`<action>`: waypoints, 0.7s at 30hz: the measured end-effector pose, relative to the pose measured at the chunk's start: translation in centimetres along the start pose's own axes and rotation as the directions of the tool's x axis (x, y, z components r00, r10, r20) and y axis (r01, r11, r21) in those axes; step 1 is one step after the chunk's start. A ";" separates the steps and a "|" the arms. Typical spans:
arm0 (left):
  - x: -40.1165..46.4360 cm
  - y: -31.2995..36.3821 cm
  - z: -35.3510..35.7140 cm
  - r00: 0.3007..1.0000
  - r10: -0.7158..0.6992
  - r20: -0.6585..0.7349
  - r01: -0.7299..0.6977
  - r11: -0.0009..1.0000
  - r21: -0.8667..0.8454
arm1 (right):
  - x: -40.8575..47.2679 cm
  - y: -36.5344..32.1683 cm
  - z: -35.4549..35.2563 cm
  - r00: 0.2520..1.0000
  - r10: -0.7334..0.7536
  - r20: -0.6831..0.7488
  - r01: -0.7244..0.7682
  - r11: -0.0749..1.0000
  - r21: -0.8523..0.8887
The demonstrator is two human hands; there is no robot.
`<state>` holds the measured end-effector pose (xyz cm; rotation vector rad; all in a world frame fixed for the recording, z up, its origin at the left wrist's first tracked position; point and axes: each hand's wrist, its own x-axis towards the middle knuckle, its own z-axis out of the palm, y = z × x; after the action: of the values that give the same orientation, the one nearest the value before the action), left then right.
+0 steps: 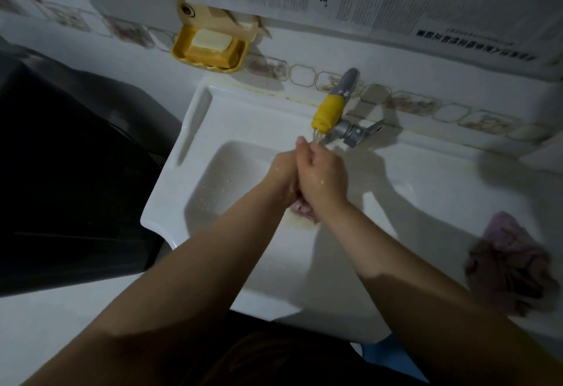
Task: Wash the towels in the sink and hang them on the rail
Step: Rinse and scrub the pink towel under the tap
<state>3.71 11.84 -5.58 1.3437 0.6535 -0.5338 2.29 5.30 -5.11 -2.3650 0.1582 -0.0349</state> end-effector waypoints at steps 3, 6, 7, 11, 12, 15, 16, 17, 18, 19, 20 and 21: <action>-0.1 -0.1 -0.4 0.997 0.019 0.076 -0.026 0.996 0.088 | 3.4 2.2 -1.0 0.987 0.155 0.034 -0.158 0.983 0.097; -0.5 0.9 -2.1 0.976 0.159 0.152 -0.193 0.951 0.242 | 5.2 3.5 -1.8 0.910 0.209 0.358 -0.333 0.883 0.330; -0.6 1.4 -2.8 0.967 0.182 0.181 -0.232 0.921 0.314 | 5.2 3.9 -1.9 0.850 0.190 0.492 -0.373 0.876 0.306; -0.5 2.9 -3.7 0.941 0.168 0.293 -0.286 0.859 0.424 | 3.7 4.5 -2.6 0.639 0.092 0.763 -0.329 0.930 0.164; -0.4 3.2 -3.4 0.935 0.202 0.290 -0.317 0.842 0.436 | 3.5 4.3 -2.7 0.669 0.081 0.739 -0.329 0.923 0.197; 0.3 3.0 -3.2 0.931 0.288 0.224 -0.360 0.831 0.424 | 3.4 3.4 -2.9 0.785 0.076 0.614 -0.407 0.811 0.421; 0.4 2.5 -3.4 0.938 0.253 0.236 -0.331 0.855 0.399 | 3.6 3.2 -2.9 0.812 0.066 0.580 -0.407 0.776 0.482; 0.6 1.7 -3.6 0.940 0.200 0.277 -0.296 0.881 0.369 | 3.7 3.1 -3.1 0.835 0.061 0.546 -0.400 0.749 0.528; 0.7 0.6 -3.8 0.932 0.157 0.327 -0.270 0.903 0.335 | 3.7 2.9 -3.4 0.856 0.054 0.514 -0.383 0.734 0.561; 0.7 -0.5 -3.9 0.923 0.136 0.360 -0.249 0.925 0.288 | 3.8 2.7 -3.8 0.874 0.045 0.483 -0.360 0.729 0.583; 0.6 -1.7 -3.9 0.913 0.131 0.386 -0.229 0.949 0.218 | 4.0 2.6 -4.1 0.892 0.039 0.450 -0.325 0.748 0.578; 0.4 -2.8 -3.9 0.907 0.149 0.394 -0.220 0.965 0.141 | 4.2 2.5 -4.3 0.904 0.025 0.427 -0.282 0.785 0.552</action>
<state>1.59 15.22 -8.22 1.4046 0.1561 -0.6896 5.93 0.04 -3.84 -1.6585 0.1213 0.4226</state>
